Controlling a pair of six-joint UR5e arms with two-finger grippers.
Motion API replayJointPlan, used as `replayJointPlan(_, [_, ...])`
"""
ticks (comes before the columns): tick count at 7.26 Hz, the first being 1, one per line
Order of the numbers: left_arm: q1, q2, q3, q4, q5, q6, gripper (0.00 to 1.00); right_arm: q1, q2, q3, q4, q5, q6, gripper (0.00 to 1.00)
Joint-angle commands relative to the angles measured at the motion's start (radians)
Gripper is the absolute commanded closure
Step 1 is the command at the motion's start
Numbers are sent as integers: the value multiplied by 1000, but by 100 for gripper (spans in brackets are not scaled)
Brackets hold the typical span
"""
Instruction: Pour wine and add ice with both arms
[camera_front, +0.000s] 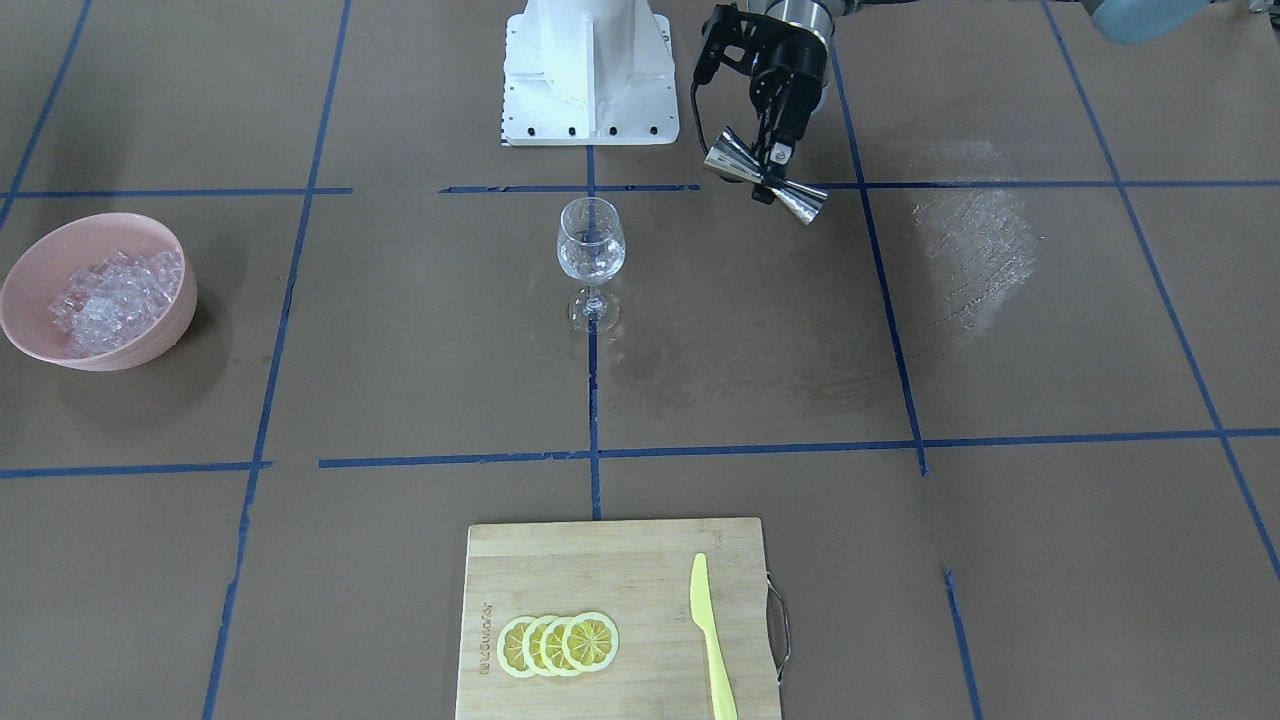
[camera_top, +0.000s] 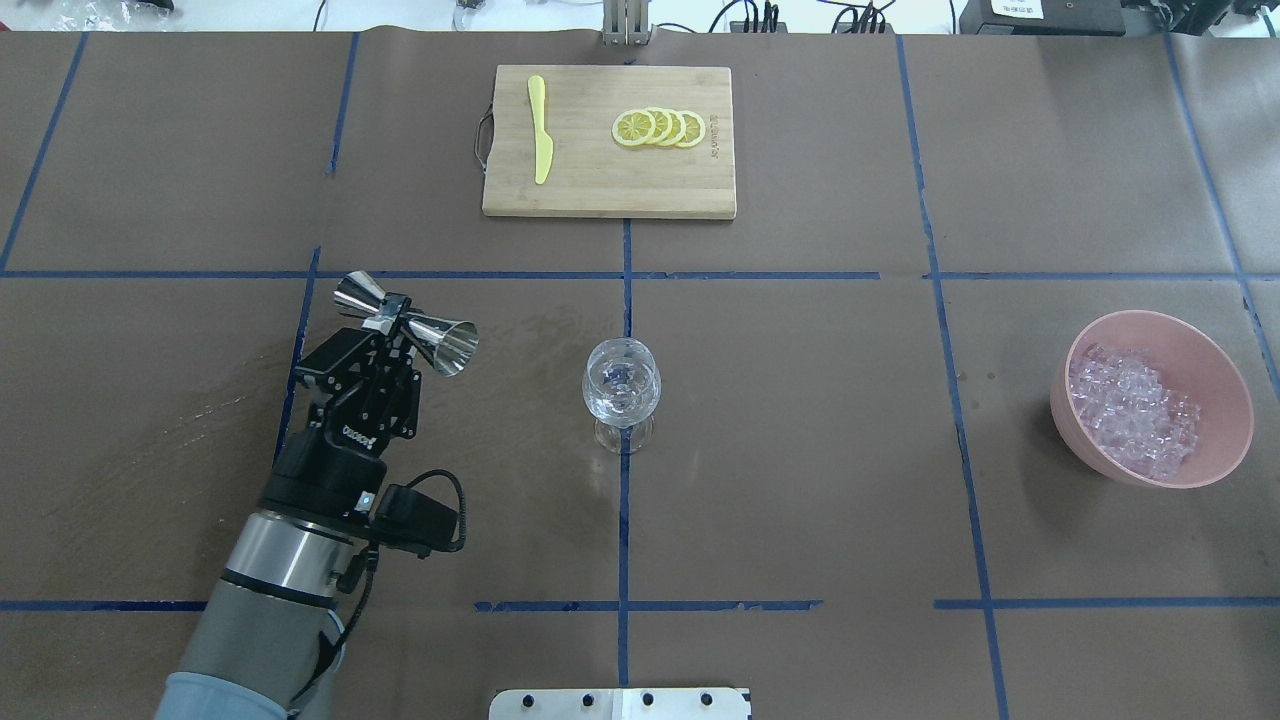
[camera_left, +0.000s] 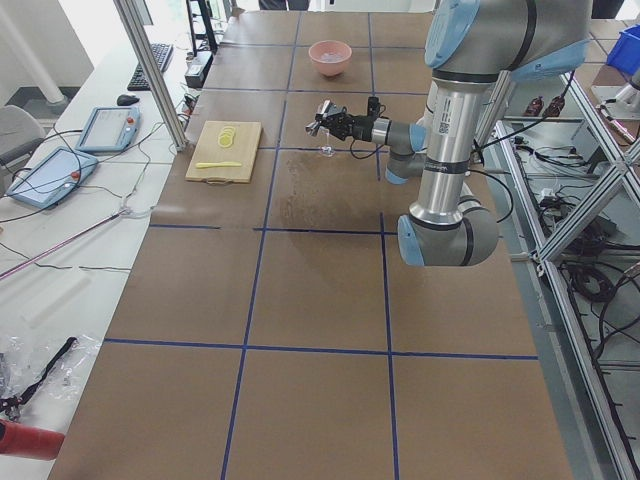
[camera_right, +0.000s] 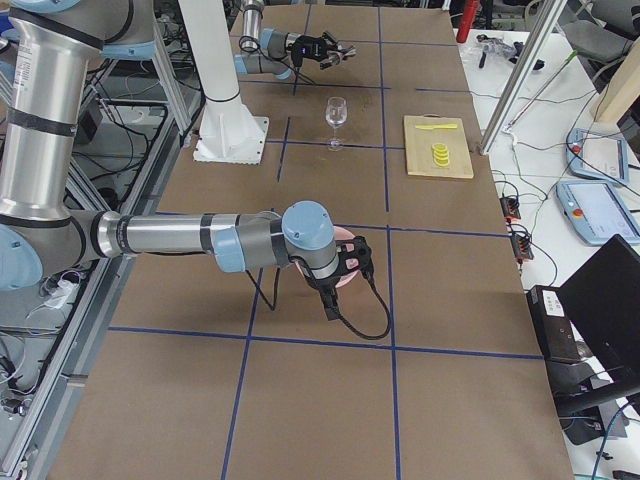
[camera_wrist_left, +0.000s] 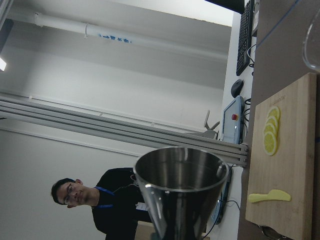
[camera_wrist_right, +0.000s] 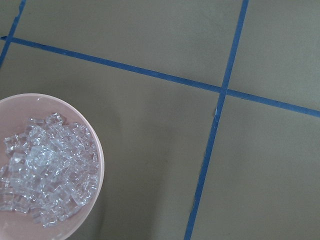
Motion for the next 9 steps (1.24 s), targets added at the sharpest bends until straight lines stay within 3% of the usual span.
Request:
replayJointPlan(1, [0,160,-12,-156,-31,1,100,0,0,1,2,0,-1,0])
replayJointPlan(3, [12,243,-12,-277,-65,-7,100,0,0,1,0,0,-1,0])
replayJointPlan(5, [40,268,-12,-314,-67,-9,100,0,0,5,2,0,-1,0])
replayJointPlan(6, [90,271,-12,-395,-67,-10,100,0,0,5,2,0,-1,0])
replayJointPlan(7, [153,271,-12,-478,-65,-83,100,0,0,5,2,0,-1,0])
replayJointPlan(9, [253,266,-29,-545,-56,-407,100,0,0,5,2,0,1,0])
